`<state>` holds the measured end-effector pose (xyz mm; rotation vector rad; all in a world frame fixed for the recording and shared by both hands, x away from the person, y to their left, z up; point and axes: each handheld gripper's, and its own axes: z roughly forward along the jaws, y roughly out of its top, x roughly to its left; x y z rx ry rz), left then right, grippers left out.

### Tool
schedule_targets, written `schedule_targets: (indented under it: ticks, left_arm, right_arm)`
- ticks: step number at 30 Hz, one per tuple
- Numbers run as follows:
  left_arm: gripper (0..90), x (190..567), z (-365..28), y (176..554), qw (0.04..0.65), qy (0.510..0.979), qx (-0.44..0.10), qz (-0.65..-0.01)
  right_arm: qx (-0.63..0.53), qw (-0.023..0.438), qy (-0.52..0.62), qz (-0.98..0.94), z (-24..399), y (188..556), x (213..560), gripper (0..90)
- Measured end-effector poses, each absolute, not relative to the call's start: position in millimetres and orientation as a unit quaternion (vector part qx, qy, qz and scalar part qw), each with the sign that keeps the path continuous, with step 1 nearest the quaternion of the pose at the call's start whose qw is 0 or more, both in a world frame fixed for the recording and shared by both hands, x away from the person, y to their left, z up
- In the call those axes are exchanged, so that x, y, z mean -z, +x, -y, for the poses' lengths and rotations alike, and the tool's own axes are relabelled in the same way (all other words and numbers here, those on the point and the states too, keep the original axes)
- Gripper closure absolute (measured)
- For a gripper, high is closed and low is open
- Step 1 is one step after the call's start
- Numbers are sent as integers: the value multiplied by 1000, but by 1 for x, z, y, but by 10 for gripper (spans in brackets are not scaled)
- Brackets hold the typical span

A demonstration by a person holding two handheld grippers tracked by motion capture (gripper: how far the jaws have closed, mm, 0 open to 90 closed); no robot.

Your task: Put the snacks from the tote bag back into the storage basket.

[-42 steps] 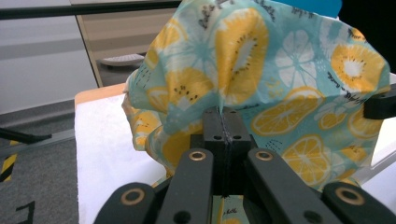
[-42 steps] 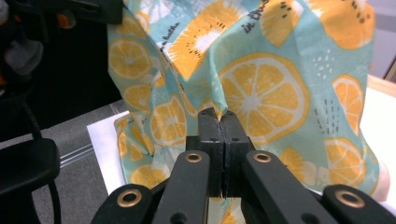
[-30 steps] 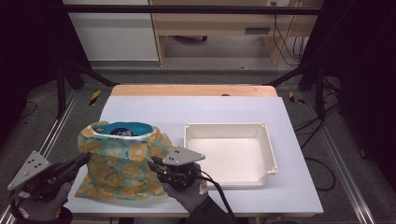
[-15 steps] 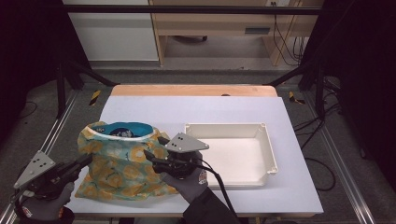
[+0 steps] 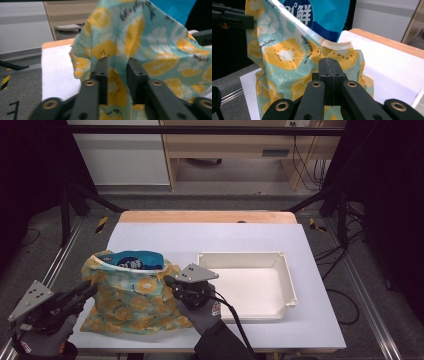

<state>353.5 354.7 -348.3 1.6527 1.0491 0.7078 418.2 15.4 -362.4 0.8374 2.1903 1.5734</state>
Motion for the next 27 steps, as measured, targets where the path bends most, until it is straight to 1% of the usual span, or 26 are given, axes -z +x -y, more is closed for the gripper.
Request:
schedule_targets:
  ticks: [2, 10, 14, 18, 22, 25, 27]
  left_arm:
    - [647, 345, -356, 352, 507, 679, -305, -435]
    - [548, 325, -364, 347, 518, 665, -331, -425]
    - [509, 320, -364, 355, 516, 673, -322, -421]
    - [505, 325, -362, 370, 499, 686, -310, -429]
    - [555, 331, -364, 379, 495, 691, -294, -438]
    - [656, 334, -365, 381, 492, 694, -284, -442]
    - [768, 335, -365, 380, 488, 697, -284, -443]
  right_arm:
    - [-554, 158, 292, -764, -13, 417, 361, 900]
    - [-559, 164, 290, -760, -9, 414, 357, 900]
    - [-559, 164, 290, -760, -9, 413, 356, 900]
    - [-560, 166, 289, -758, -9, 413, 354, 900]
    - [-562, 168, 287, -757, -8, 413, 352, 900]
    - [-563, 167, 286, -757, -9, 413, 351, 900]
    - [-563, 167, 286, -757, -9, 413, 351, 900]
